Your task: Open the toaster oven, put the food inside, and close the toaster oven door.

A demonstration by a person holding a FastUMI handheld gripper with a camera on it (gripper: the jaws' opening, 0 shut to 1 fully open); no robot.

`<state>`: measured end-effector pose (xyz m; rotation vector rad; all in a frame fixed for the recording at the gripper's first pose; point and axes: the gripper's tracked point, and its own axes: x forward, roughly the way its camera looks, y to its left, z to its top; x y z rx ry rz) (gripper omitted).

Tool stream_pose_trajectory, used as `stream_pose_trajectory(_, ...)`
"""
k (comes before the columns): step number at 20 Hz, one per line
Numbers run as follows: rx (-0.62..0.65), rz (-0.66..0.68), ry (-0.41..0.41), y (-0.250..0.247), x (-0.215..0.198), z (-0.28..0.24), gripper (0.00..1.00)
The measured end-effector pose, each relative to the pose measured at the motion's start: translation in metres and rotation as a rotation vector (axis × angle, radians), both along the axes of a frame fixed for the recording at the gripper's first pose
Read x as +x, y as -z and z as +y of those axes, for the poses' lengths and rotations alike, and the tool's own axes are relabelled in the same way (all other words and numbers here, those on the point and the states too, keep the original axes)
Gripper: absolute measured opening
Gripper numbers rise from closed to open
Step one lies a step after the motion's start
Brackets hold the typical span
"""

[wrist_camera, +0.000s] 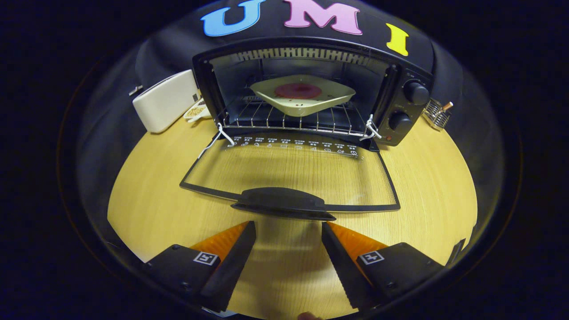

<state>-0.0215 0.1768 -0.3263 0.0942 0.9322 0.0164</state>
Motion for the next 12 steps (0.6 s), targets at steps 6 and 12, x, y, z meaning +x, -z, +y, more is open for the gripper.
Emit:
stream_pose_trajectory(6, 0.03, -0.044, -0.009, -0.031, -0.003, -0.004, 0.98)
stream_pose_trajectory(12, 0.0, -0.189, -0.057, -0.081, 0.005, -0.006, 0.98)
